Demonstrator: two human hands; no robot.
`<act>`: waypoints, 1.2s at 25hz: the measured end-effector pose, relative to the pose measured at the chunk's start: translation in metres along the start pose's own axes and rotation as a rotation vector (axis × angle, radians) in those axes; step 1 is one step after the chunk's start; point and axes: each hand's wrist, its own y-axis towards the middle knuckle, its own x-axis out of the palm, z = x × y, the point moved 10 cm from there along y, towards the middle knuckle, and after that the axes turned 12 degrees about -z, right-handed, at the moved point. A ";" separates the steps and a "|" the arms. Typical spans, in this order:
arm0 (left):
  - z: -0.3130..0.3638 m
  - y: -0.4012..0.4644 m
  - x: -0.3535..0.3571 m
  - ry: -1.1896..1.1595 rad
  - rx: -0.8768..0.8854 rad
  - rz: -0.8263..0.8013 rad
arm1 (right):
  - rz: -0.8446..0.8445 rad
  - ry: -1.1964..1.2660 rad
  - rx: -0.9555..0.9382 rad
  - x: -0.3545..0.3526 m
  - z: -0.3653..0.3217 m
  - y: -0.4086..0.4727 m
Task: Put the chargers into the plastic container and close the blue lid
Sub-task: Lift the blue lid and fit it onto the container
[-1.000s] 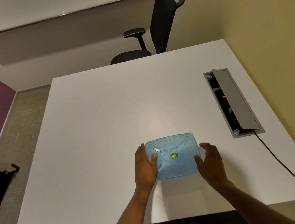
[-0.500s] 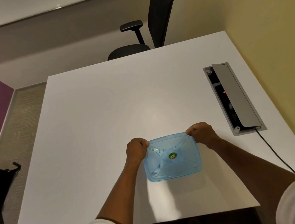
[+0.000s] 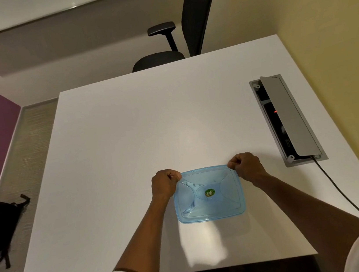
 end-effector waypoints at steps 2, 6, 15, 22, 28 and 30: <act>-0.003 -0.005 -0.004 -0.028 -0.005 0.026 | 0.030 0.045 -0.026 -0.001 0.003 -0.007; -0.033 -0.019 -0.005 -0.048 -0.074 0.029 | 0.049 0.184 0.022 0.005 0.036 -0.030; -0.015 -0.016 -0.005 -0.056 -0.037 0.007 | 0.103 -0.282 -0.550 0.046 -0.078 -0.060; -0.015 0.000 -0.003 -0.060 -0.071 0.019 | -0.124 -0.878 -0.503 0.146 -0.099 -0.049; -0.019 0.010 -0.005 -0.044 -0.080 -0.015 | -0.067 -0.922 -0.494 0.149 -0.099 -0.049; -0.018 0.013 -0.004 -0.019 -0.070 -0.021 | -0.059 -0.927 -0.489 0.149 -0.101 -0.050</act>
